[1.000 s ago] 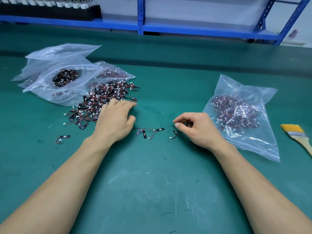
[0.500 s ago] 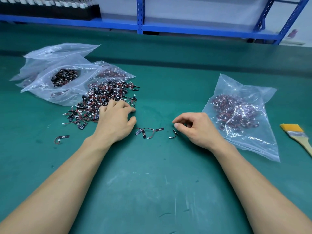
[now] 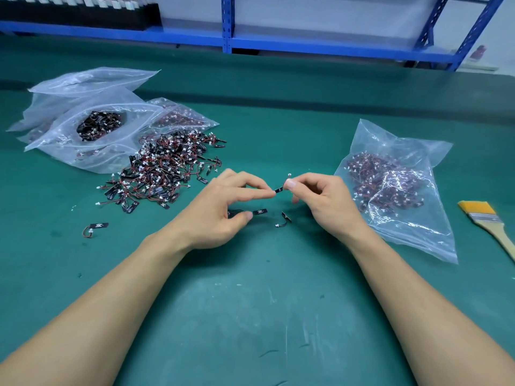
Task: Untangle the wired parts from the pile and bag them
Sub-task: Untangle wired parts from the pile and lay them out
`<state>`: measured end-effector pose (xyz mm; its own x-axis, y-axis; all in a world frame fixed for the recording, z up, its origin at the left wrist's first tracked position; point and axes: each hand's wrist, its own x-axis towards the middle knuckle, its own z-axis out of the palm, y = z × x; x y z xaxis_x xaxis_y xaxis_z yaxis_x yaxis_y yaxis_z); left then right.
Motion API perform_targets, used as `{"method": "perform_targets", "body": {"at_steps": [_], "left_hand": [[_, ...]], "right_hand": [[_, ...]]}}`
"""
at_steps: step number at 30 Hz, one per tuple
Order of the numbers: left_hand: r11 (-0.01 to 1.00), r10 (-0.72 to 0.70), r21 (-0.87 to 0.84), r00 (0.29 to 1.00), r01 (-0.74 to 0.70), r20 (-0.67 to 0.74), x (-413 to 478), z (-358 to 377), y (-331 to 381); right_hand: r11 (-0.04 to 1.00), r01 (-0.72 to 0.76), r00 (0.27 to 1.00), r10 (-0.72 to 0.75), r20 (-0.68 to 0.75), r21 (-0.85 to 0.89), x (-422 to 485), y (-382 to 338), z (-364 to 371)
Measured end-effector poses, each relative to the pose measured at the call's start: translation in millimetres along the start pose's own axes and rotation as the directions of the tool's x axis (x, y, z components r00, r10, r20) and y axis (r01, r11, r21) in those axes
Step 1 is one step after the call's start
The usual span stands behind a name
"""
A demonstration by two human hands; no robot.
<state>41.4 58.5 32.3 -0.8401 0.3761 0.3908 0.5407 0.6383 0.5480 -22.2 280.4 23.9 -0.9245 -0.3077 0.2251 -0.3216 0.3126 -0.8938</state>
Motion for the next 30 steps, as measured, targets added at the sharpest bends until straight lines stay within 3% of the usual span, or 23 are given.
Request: {"method": "perform_targets", "body": {"at_steps": [10, 12, 16, 19, 23, 26, 30], "left_hand": [[0.995, 0.012, -0.097, 0.998, -0.005, 0.068, -3, -1, 2], [0.996, -0.024, -0.090, 1.000, 0.024, 0.007, -3, -1, -1], [0.977, -0.170, 0.077, 0.944, 0.200, -0.283, -3, -8, -21], [0.913, -0.303, 0.143, 0.870, 0.382, -0.390, -4, -13, -38], [0.869, -0.343, 0.202, 0.844, 0.452, -0.413, -6, -17, -48], [0.842, -0.357, 0.252, 0.843, 0.478, -0.403, -7, -18, -49], [0.740, -0.437, 0.316, 0.782, 0.593, -0.444, -8, -23, -54]], "right_hand": [[0.976, -0.081, 0.996, 0.070, 0.063, 0.202, -2, -7, 0], [0.977, -0.088, 0.995, 0.078, 0.059, 0.195, -1, -7, -3], [0.993, -0.115, 0.989, 0.112, 0.092, 0.027, 1, 0, -22], [0.980, -0.143, 0.966, 0.169, 0.196, -0.141, 0, 5, -33], [0.947, -0.144, 0.948, 0.216, 0.234, -0.288, 0, 7, -33], [0.923, -0.136, 0.961, 0.212, 0.180, -0.360, 0, 7, -33], [0.923, -0.192, 0.975, 0.220, 0.045, -0.334, 2, 10, -34]]}}
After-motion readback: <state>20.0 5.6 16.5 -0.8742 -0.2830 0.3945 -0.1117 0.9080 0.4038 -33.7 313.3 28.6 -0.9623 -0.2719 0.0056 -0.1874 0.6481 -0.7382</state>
